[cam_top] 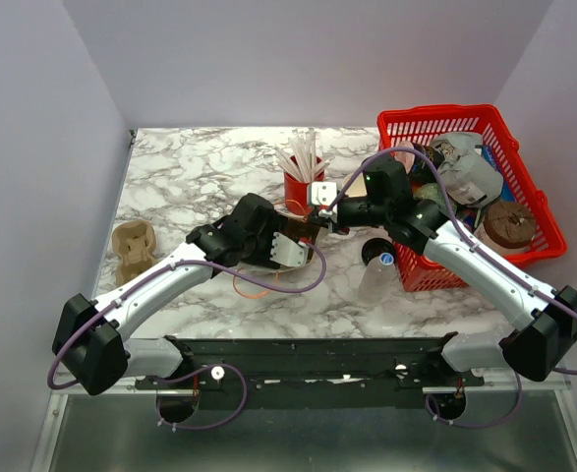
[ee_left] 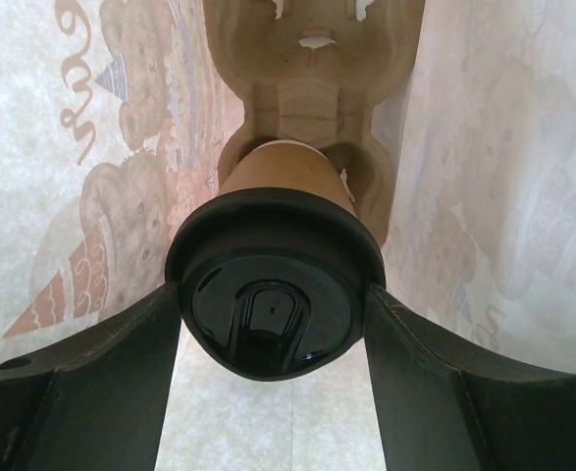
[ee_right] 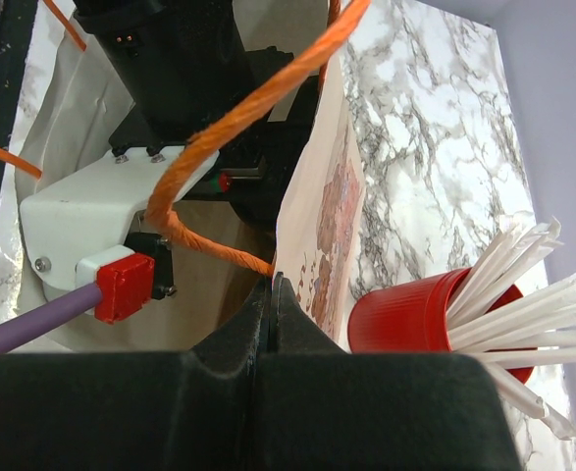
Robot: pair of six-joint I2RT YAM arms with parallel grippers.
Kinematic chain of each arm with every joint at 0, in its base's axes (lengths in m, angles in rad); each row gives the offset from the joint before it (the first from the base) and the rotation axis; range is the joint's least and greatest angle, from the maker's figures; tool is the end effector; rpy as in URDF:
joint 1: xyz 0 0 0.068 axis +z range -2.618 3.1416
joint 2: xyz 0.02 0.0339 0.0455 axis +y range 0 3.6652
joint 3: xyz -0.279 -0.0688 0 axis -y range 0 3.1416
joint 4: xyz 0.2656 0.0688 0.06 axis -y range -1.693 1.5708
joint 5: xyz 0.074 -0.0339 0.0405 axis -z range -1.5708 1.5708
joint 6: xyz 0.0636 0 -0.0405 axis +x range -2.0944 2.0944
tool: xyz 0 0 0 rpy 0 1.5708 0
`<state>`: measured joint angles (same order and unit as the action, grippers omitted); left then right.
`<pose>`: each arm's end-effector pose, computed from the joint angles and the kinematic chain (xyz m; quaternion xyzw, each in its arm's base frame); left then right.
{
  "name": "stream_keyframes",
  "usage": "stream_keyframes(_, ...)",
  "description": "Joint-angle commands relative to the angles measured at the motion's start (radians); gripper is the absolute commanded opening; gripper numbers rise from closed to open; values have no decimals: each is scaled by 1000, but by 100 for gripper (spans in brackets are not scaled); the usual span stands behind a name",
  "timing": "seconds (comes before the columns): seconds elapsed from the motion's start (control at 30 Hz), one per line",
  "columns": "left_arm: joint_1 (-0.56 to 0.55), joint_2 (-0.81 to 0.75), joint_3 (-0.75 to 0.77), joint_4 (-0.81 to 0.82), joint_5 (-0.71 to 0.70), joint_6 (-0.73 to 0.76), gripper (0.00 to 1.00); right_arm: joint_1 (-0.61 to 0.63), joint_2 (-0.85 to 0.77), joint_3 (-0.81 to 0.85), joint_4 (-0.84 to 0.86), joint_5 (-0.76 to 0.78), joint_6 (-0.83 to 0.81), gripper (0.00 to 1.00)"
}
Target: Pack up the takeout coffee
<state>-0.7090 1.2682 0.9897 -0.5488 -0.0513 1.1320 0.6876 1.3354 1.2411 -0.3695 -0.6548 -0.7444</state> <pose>0.2312 -0.1940 0.2633 0.7357 0.5713 0.0996 0.3500 0.2353 0.2434 0.3639 -0.6562 0.4967 0.2593 0.5053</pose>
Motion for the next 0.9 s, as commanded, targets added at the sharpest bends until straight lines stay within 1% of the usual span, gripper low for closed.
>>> stream_keyframes(0.0,6,3,7,-42,-4,-32,0,7,19,53,-9,-94,-7,0)
stream_keyframes(0.2,20,-7,-2,-42,-15,-40,0,7,38,69,-16,-101,-7,0)
stream_keyframes(0.37,20,-42,9,-39,33,-44,0,7,41,77,-25,-98,-16,0)
stream_keyframes(0.47,19,-47,1,-42,34,-32,0,7,41,75,-28,-97,-21,0)
stream_keyframes(0.87,-10,-30,9,-71,5,101,0,7,28,63,-20,-91,-13,0)
